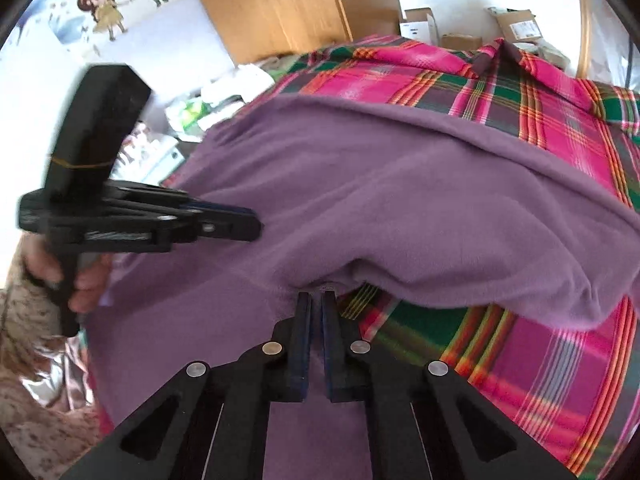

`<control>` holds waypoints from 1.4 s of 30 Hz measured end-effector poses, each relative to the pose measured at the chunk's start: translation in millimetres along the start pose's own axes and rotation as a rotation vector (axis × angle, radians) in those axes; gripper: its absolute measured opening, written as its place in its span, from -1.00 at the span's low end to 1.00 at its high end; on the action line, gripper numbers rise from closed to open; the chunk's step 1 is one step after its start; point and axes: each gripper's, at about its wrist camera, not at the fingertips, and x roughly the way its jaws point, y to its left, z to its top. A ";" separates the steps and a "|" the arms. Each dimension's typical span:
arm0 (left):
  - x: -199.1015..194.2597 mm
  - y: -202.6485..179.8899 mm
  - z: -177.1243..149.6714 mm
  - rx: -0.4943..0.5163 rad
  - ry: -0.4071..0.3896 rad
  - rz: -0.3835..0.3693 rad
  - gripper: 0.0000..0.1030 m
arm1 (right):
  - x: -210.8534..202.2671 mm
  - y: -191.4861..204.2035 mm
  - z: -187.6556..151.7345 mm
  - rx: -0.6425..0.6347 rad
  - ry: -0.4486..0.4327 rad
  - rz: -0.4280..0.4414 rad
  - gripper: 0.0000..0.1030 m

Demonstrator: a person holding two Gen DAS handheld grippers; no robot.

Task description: Fold clothes

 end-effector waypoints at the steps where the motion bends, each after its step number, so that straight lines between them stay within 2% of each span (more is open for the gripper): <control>1: -0.3 2.3 -0.2 -0.008 -0.002 -0.006 -0.80 | -3.8 2.1 -1.8 0.004 -0.008 0.009 -0.91; 6: 0.3 3.7 -0.2 -0.008 -0.009 -0.003 -0.80 | -26.2 11.6 -10.1 0.047 -0.095 0.045 -0.91; 12: 0.1 -5.7 0.1 -0.019 -0.014 0.051 -0.79 | -9.5 21.7 -25.2 0.061 -0.056 0.063 -0.90; 16: -6.2 -32.7 -3.2 0.036 -0.047 0.009 -0.78 | -14.3 17.6 -28.1 0.094 -0.086 0.061 -0.85; 19: -5.8 -60.4 -5.5 0.122 -0.062 0.039 -0.74 | -27.2 9.2 -34.2 0.125 -0.120 0.041 -0.81; 23: 3.1 -81.7 -5.0 0.172 -0.058 0.071 -0.68 | -55.1 -20.6 -53.6 0.224 -0.177 -0.015 -0.69; 26: 10.5 -95.7 -4.1 0.200 -0.052 0.088 -0.59 | -79.6 -51.0 -73.3 0.316 -0.221 -0.088 -0.66; 33: 22.4 -118.4 -4.7 0.254 -0.060 0.147 -0.58 | -139.8 -134.0 -113.8 0.553 -0.341 -0.267 -0.52; 36: 27.2 -128.1 -3.6 0.289 -0.087 0.216 -0.58 | -154.5 -171.5 -129.0 0.693 -0.380 -0.278 -0.52; 42: 40.6 -141.1 0.6 0.334 -0.067 0.226 -0.58 | -155.7 -215.4 -128.4 0.781 -0.390 -0.333 -0.44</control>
